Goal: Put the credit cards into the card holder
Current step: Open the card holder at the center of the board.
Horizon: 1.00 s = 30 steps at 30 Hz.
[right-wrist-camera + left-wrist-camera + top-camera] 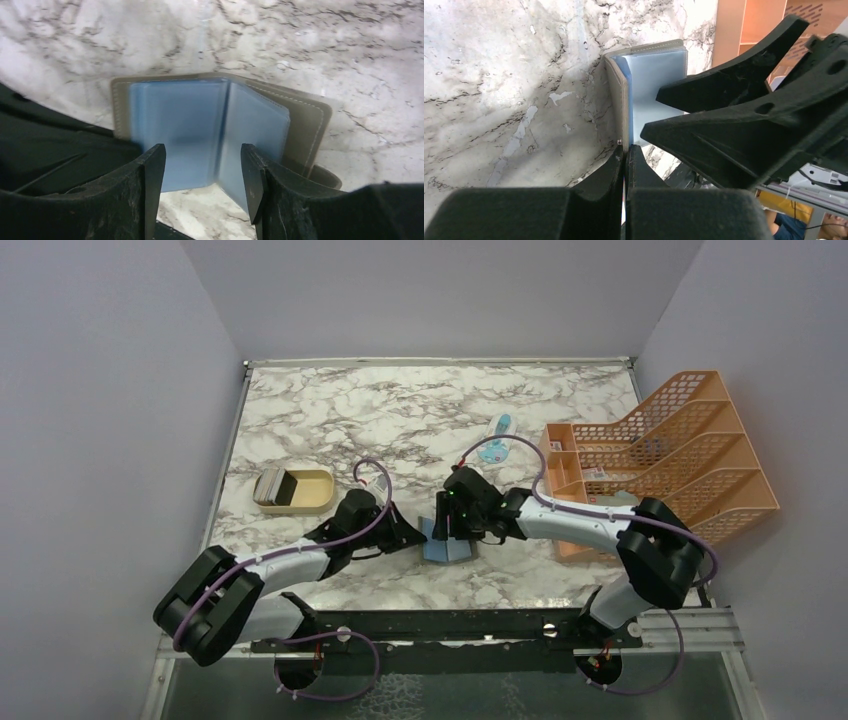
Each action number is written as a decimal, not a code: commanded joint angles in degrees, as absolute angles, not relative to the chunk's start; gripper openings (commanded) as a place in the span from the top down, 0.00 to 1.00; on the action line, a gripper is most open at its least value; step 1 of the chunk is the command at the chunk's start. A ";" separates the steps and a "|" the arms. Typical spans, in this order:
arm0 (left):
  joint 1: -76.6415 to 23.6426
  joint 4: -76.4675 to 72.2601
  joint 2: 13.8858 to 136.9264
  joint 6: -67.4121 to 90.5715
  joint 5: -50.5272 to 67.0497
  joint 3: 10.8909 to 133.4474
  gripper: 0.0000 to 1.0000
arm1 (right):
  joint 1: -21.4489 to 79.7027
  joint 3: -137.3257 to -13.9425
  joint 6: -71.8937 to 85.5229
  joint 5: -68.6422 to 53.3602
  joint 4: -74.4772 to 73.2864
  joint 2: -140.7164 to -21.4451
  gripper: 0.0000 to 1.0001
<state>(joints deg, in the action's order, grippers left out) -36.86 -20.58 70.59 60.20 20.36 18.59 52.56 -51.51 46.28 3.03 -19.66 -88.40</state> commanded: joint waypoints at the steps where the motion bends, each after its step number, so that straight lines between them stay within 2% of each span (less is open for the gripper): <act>1: -37.88 -26.39 72.09 63.38 17.16 17.64 1.00 | 52.81 -53.18 48.44 9.13 -23.90 -90.03 0.42; 12: -40.13 -31.07 74.70 65.41 12.23 15.91 1.00 | 52.82 -54.54 49.41 12.32 -26.12 -94.34 0.42; 14: -40.08 -29.91 73.59 64.95 11.25 15.64 0.88 | 52.82 -54.49 49.39 12.01 -25.87 -94.77 0.42; 18: -40.08 -19.63 70.92 62.34 7.59 18.08 0.51 | 52.82 -54.68 49.14 11.91 -25.75 -95.56 0.40; 19: -40.08 -15.54 70.08 61.24 6.09 19.43 0.46 | 52.82 -54.77 49.07 11.87 -25.75 -95.61 0.40; 26: -39.08 9.62 64.19 52.04 -7.00 31.03 0.28 | 52.82 -54.98 48.94 11.44 -25.55 -96.19 0.38; 29: -36.04 17.23 63.20 47.10 -9.20 36.03 0.12 | 52.99 -55.32 49.03 11.65 -25.87 -96.52 0.36; 30: -34.49 19.36 62.94 45.58 -9.39 37.43 0.10 | 53.07 -55.41 49.03 11.81 -26.03 -96.66 0.36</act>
